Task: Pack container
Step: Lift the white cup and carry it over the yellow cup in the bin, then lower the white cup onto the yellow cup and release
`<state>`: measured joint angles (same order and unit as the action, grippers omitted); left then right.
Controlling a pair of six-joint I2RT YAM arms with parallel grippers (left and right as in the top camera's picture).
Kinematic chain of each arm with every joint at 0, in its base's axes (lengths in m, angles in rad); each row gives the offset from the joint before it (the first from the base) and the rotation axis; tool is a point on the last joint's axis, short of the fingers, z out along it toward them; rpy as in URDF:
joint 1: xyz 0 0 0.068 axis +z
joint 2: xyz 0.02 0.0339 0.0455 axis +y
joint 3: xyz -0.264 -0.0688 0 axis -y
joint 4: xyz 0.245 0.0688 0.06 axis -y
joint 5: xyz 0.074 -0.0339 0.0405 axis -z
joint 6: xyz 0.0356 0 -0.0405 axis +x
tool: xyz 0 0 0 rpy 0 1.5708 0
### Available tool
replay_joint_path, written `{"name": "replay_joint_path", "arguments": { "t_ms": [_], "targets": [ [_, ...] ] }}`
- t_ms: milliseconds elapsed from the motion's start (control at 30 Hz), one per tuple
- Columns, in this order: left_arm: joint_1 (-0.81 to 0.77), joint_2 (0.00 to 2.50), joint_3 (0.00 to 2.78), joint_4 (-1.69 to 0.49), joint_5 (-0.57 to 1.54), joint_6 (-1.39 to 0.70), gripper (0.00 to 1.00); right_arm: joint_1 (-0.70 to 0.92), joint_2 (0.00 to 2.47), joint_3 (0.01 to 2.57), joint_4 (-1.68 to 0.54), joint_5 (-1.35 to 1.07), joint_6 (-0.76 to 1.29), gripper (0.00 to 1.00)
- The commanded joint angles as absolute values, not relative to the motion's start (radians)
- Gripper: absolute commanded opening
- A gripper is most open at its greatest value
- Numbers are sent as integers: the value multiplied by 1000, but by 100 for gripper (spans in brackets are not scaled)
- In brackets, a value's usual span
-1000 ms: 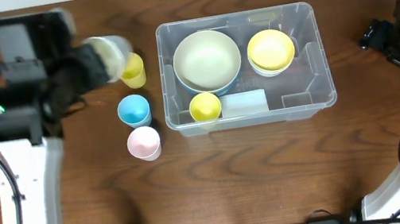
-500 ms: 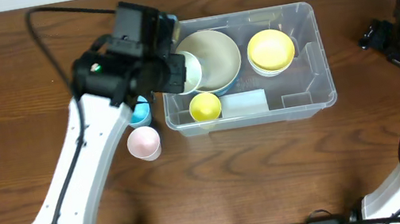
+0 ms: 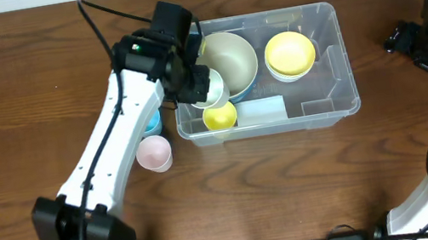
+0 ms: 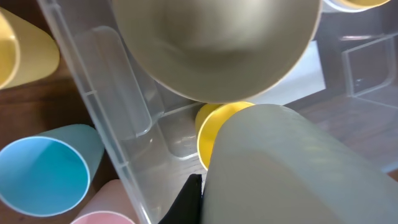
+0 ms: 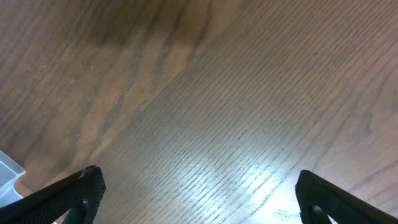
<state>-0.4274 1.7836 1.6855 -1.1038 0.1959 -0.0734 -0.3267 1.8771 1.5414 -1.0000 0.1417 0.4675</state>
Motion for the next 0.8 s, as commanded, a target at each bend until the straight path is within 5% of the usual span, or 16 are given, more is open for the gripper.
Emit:
{"name": "replay_joint_path", "arguments": {
  "t_ms": [0,767],
  "targets": [
    [-430,1808,1698,-1118,191,-60,6,-327,1884,1536,-999,146,485,99],
    [-451,1826,1644,-1128,191,-45,6,-327,1884,1536,-999,146,485,99]
  ]
}}
